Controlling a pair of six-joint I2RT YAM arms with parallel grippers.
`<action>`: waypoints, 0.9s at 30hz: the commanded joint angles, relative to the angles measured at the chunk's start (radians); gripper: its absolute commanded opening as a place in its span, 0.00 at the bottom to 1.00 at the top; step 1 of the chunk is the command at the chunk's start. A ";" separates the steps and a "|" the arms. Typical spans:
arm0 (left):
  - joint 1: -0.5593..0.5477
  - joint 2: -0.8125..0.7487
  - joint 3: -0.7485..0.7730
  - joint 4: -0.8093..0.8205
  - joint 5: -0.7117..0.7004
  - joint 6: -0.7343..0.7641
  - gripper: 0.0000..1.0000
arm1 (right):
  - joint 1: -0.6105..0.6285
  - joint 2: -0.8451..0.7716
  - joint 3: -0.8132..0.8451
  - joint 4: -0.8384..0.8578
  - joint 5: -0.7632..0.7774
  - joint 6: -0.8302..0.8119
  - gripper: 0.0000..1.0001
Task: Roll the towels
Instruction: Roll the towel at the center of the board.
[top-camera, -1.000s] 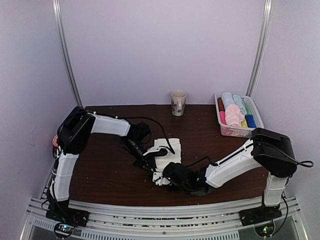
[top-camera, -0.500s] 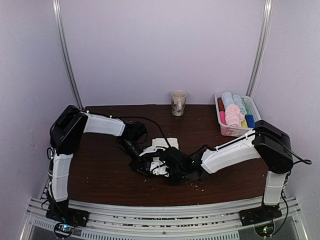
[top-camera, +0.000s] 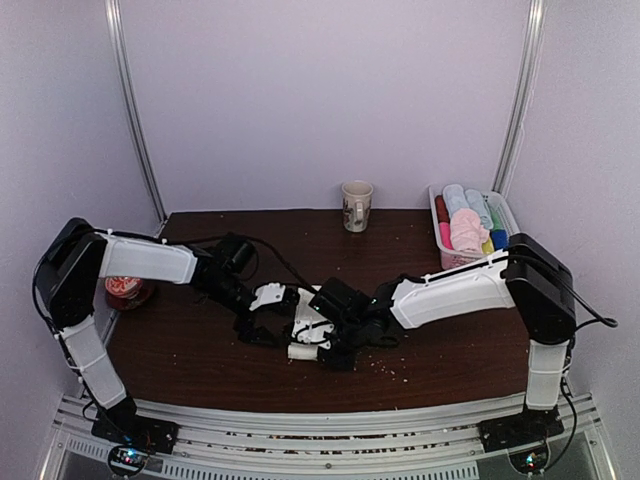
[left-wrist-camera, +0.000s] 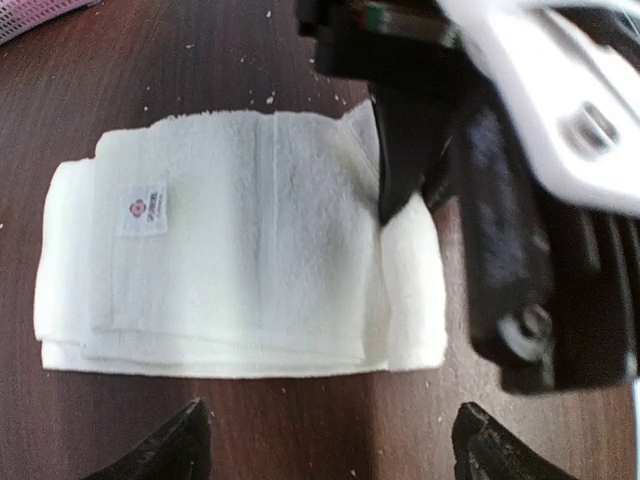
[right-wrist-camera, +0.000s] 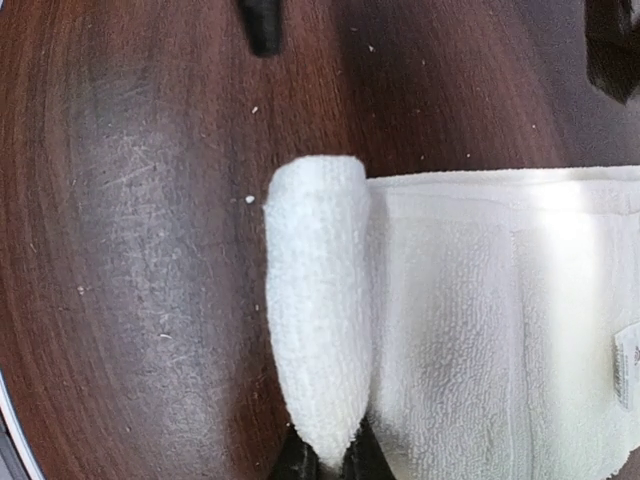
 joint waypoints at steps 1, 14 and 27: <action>0.003 -0.113 -0.178 0.318 -0.142 0.006 0.84 | -0.029 0.075 0.022 -0.188 -0.131 0.050 0.00; -0.033 -0.383 -0.526 0.696 -0.185 0.162 0.80 | -0.145 0.163 0.152 -0.332 -0.391 0.045 0.00; -0.265 -0.369 -0.704 1.029 -0.507 0.331 0.68 | -0.202 0.275 0.272 -0.405 -0.535 0.040 0.00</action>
